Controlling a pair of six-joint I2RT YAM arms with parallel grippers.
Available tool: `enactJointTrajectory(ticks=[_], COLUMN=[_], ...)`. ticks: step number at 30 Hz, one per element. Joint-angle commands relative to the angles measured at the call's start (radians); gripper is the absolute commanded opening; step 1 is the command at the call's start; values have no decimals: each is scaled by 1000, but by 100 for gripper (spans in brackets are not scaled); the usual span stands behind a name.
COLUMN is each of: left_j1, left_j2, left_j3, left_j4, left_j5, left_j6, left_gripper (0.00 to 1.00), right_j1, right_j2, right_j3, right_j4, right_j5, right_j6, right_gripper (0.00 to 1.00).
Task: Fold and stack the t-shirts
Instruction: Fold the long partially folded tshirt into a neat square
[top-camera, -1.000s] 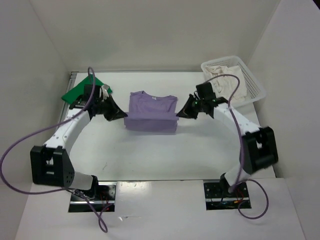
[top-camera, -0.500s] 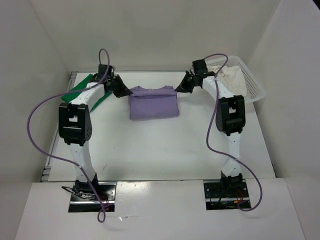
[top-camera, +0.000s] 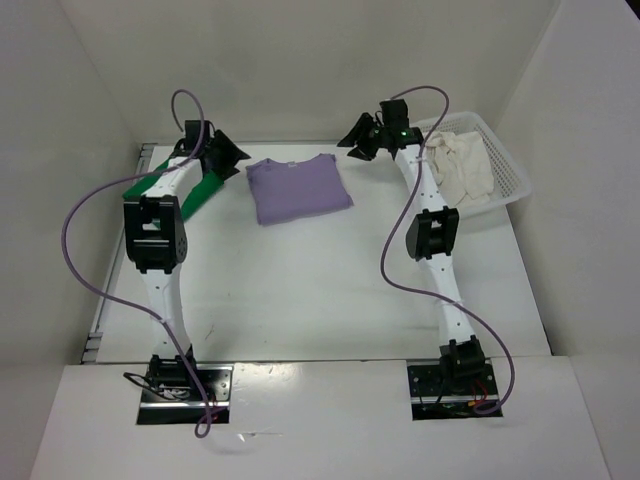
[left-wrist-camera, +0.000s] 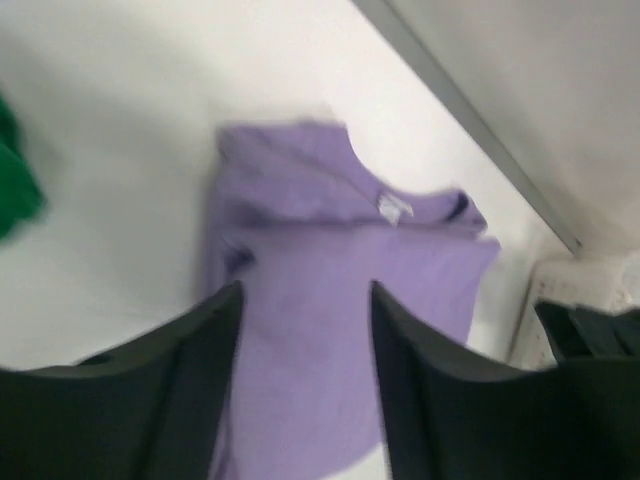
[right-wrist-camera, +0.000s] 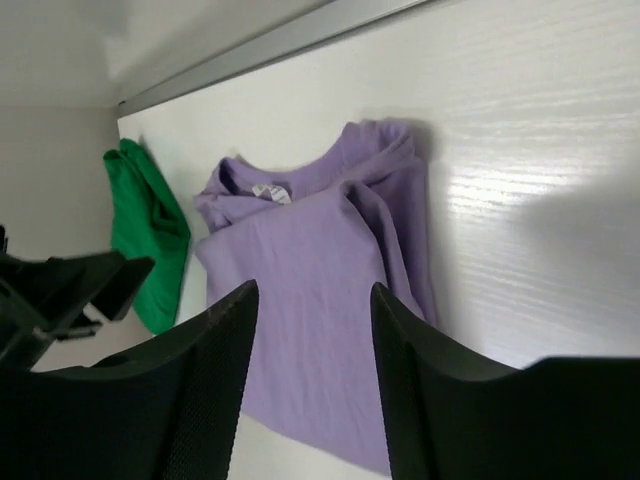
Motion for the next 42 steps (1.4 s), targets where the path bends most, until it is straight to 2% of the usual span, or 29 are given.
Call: enactJointTrajectory(ticks=[1,3,5,7,8,11,14,18,21,24,29,32,34,38,42], left_j1=[57,70,61,28,-25,-110,-179,-179,-159,-133,-89,-69,-68,-59,-1], left_j2=[-5,-60,-92,-120,-143,-125,-42,1,-80,-156,-183,-261,-325,-530,-609], left_j3=[29,-11,-28,-63,-89,-154,-145,-226,-336,-474,-585,-683,-737,-777,-801], left_j4=[45,85,95,122,153,188,188,188,251,306,306,351,360,322,270], left_j5=[-55,-66,-39,-8,3,44,55,77,67,67,58,95,106,89,18], left_j6=[-44,-44,-44,-30,-17,-7,2,-10,-1,-10,-10,-23,-14,12,77], left_gripper=[65,78,80,74,72,72,71,69,70,72,73,80,86,93,96], right_j1=[-12,-12,-2,24,47,98,120,141,150,150,150,150,150,150,127], right_j2=[26,-40,-69,-103,-103,-115,-106,-85,-33,41,96,116,116,95,11], right_j3=[151,137,128,112,98,85,64,42,32,42,62,62,62,62,71], right_j4=[-151,-198,-253,-277,-277,-289,-298,-280,-258,-269,-278,-298,-307,-321,-331], right_j5=[-51,24,47,47,34,-3,0,0,-29,4,4,13,23,58,61], right_j6=[-5,-72,-104,-124,-134,-143,-152,-152,-152,-152,-152,-152,-152,-152,-152], right_gripper=[55,55,50,39,25,8,8,7,7,6,5,5,5,5,7])
